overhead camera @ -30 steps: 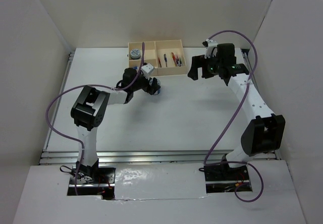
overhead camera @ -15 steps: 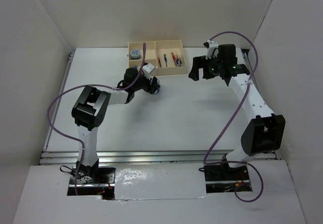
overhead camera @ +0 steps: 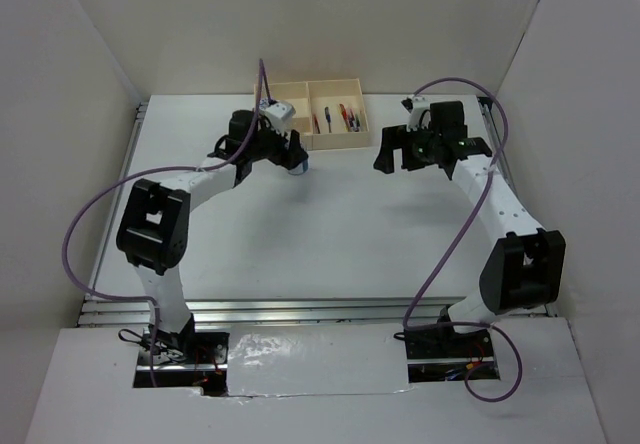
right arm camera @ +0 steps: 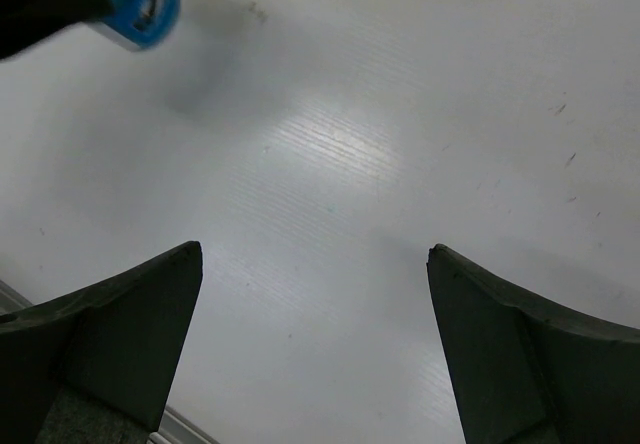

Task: Sort the stationery into containers
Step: Pick up the stationery from the center of the board, then place the stationery in the storage box.

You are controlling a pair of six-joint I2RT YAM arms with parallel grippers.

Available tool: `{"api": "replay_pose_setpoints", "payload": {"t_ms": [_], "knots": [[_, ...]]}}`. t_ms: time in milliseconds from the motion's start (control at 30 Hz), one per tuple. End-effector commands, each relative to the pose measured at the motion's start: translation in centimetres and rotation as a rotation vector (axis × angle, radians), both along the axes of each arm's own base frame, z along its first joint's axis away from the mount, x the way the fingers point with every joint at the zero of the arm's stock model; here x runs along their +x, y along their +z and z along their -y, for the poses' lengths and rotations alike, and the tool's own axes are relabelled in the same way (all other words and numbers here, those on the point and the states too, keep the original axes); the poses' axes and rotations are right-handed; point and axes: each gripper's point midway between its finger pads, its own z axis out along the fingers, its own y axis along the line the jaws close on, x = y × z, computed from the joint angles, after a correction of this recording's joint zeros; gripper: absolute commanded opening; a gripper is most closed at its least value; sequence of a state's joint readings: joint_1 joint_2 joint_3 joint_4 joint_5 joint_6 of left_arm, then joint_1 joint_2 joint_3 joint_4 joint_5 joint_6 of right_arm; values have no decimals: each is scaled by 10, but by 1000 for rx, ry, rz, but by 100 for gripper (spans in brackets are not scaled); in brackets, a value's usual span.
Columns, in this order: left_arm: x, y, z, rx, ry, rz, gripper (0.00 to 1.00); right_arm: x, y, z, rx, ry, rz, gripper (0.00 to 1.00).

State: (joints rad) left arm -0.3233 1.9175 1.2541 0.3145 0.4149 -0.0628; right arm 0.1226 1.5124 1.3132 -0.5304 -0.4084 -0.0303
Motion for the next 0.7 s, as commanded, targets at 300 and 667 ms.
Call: {"api": "replay_pose_setpoints", "payload": {"t_ms": [300,667], "knots": [[88,185,-47,-201,160,317,1,-13,16,-5,37,4,49,99],[179,176,-44,-232,224,539,0,-13,11,-3,34,-3,34,99]]}}
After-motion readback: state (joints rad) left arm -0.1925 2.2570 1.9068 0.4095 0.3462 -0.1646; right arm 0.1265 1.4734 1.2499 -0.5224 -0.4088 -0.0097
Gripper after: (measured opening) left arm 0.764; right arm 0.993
